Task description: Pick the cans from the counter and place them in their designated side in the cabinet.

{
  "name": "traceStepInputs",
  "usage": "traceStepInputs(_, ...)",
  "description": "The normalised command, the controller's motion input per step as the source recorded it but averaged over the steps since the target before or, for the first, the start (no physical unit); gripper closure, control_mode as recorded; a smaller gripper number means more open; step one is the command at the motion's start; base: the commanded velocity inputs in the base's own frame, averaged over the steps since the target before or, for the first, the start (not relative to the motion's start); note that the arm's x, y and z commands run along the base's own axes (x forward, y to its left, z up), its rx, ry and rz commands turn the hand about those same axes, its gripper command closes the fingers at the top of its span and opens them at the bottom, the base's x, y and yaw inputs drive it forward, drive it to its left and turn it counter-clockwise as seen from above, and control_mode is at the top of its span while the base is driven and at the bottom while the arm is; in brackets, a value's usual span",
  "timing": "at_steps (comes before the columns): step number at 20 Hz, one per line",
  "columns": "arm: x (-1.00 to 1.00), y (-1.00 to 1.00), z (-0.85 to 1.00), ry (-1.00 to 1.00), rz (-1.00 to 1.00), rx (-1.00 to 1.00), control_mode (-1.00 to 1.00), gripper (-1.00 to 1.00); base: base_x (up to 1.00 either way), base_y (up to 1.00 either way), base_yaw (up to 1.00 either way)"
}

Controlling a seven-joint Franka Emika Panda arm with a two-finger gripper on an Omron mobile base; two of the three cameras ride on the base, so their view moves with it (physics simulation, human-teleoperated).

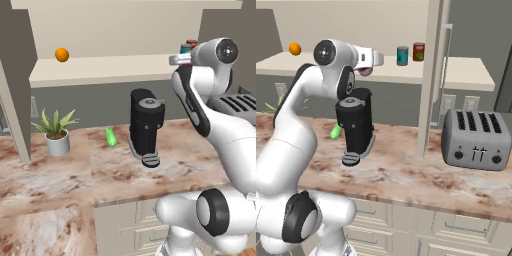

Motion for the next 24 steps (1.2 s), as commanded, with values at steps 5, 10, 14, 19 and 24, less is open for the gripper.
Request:
traceStepInputs(5,0.35,-0.05,-0.07,0.01,0.00,0.00,-1.00,1.00,0.00,0.00,0.00)
traceStepInputs(10,0.34,-0.08,-0.07,0.00,0.00,0.00,-1.00,1.00,0.00,0.00,0.00)
traceStepInputs(14,0.36,-0.07,-0.08,0.00,0.00,0.00,-1.00,1.00,0.00,0.00,0.00)
traceStepInputs(19,0.36,-0.07,-0.04,0.00,0.00,0.00,-1.00,1.00,0.00,0.00,0.00)
traceStepInputs(24,0.38,-0.08,-0.02,0.00,0.00,0.00,-1.00,1.00,0.00,0.00,0.00)
